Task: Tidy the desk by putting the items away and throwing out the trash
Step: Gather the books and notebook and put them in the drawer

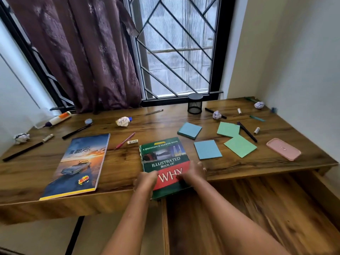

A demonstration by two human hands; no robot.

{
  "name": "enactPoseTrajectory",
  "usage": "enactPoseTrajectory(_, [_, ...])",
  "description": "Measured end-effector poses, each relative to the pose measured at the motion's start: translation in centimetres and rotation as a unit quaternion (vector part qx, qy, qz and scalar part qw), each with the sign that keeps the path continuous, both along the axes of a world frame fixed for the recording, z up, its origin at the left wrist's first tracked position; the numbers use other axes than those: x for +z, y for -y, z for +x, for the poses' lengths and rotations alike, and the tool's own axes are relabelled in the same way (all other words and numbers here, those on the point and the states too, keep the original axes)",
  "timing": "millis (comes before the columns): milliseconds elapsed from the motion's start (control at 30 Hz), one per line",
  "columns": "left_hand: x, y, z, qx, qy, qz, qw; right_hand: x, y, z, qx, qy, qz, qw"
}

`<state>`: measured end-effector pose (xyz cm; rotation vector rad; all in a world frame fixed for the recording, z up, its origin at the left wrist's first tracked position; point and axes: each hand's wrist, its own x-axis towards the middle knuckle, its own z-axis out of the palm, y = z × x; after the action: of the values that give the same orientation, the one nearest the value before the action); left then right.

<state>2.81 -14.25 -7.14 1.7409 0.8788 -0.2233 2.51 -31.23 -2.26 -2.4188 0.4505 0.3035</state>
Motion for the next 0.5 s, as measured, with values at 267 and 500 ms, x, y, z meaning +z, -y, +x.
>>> enactPoseTrajectory(267, [6.1, 2.3, -7.8, -0.003, 0.066, -0.010, 0.998, 0.3, 3.2, -6.5, -0.045, -0.034, 0.189, 0.980])
enactPoseTrajectory(500, [8.8, 4.5, -13.4, -0.068, 0.126, 0.043, 0.989, 5.4, 7.3, -13.7, -0.028, -0.063, 0.276, 0.959])
